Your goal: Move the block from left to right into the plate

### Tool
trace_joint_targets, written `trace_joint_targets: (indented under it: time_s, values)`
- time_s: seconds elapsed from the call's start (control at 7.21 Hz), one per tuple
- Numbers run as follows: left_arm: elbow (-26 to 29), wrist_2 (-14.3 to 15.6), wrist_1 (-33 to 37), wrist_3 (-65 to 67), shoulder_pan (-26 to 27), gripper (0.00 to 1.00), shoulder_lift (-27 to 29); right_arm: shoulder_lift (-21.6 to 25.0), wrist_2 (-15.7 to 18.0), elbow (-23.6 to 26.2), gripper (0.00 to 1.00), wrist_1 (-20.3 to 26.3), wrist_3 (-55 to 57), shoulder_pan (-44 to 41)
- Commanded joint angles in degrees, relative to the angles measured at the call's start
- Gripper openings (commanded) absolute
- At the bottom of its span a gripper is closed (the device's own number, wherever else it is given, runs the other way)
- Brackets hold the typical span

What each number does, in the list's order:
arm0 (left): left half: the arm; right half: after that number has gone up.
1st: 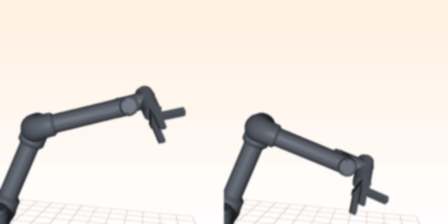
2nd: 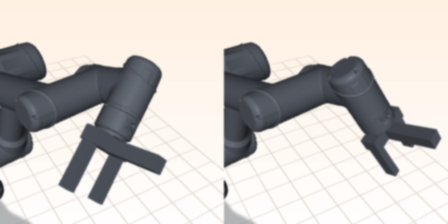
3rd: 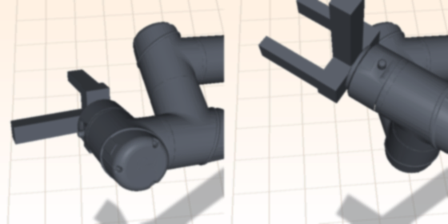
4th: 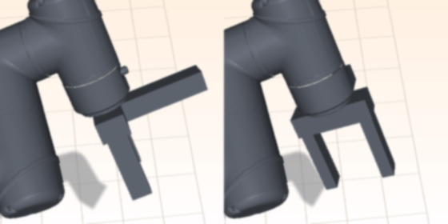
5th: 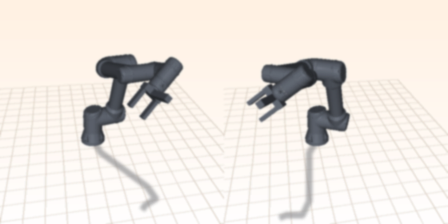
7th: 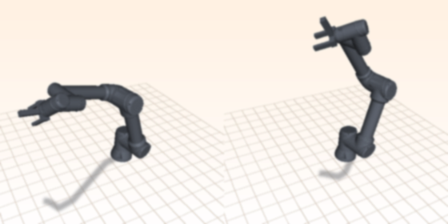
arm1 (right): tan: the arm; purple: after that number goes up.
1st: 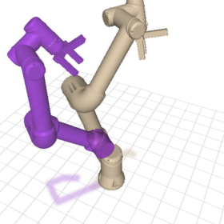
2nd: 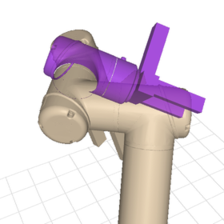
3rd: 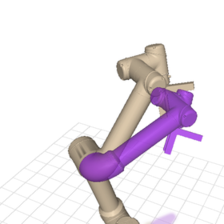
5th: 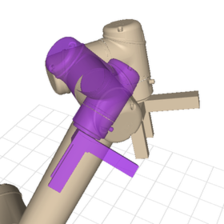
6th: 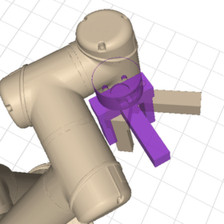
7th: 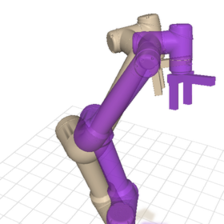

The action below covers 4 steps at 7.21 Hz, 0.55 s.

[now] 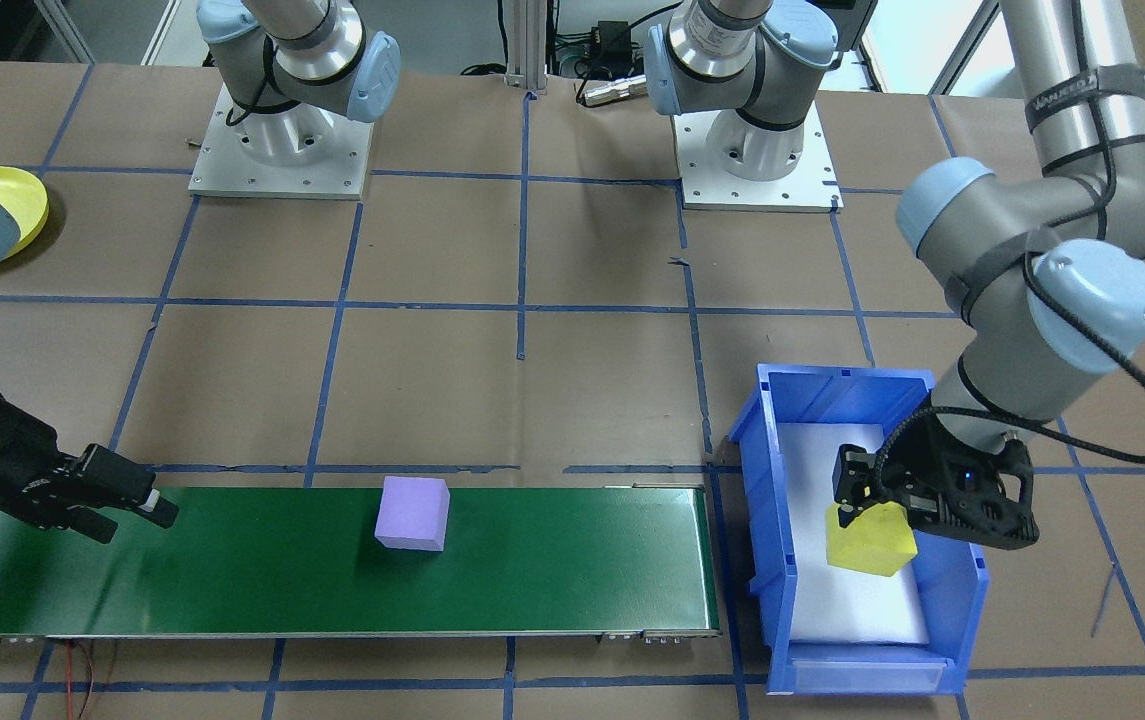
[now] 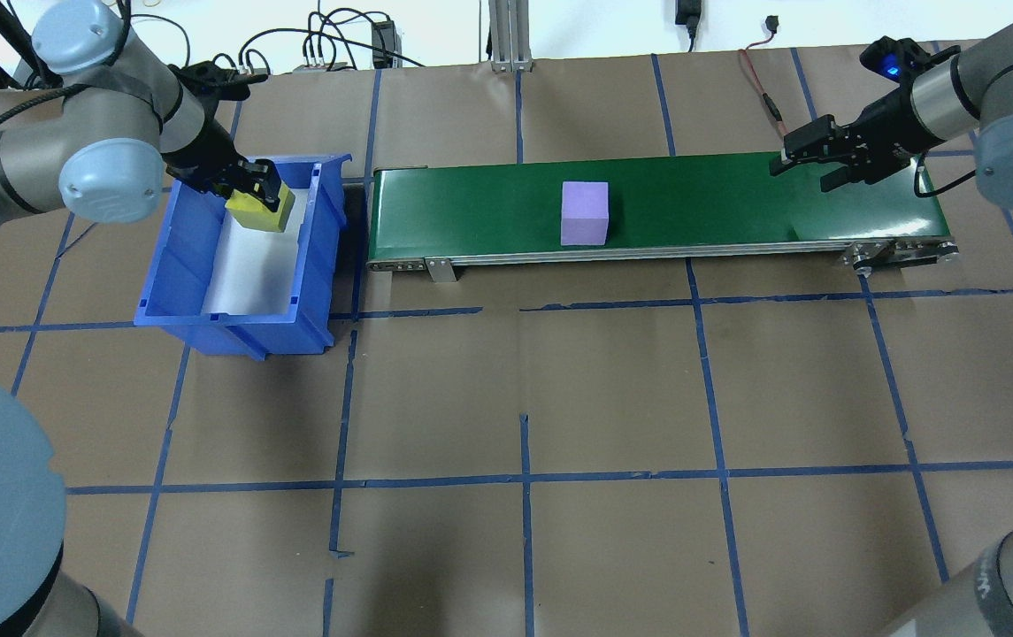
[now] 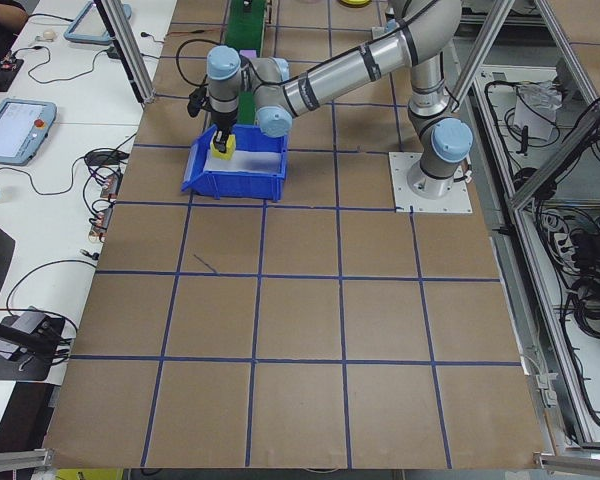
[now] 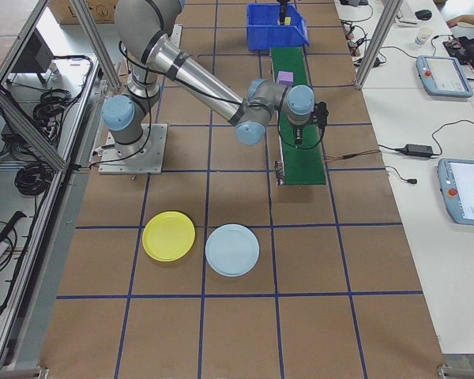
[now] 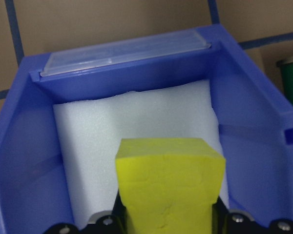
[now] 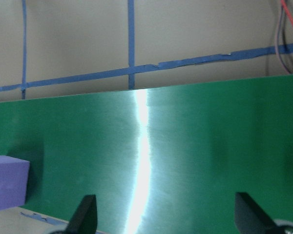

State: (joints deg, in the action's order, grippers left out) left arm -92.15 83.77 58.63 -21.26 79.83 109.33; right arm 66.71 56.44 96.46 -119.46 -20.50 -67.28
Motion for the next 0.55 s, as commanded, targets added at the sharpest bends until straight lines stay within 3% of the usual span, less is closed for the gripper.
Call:
trace_joint_targets:
  time_s: [0.0, 0.14, 0.42]
  values:
    - [1.3, -1.9, 0.5, 6.8, 8.2, 0.40, -4.9, -0.1, -0.7, 0.2, 1.00, -0.1, 0.1, 0.0]
    - [2.1, -1.9, 0.5, 11.2, 11.9, 0.40, -4.1, -0.1, -0.8, 0.5, 1.00, -0.1, 0.1, 0.0]
    - [1.5, -7.6, -7.0, 11.9, 12.7, 0.41, 1.6, -0.1, -0.6, 0.5, 1.00, -0.1, 0.0, 0.0]
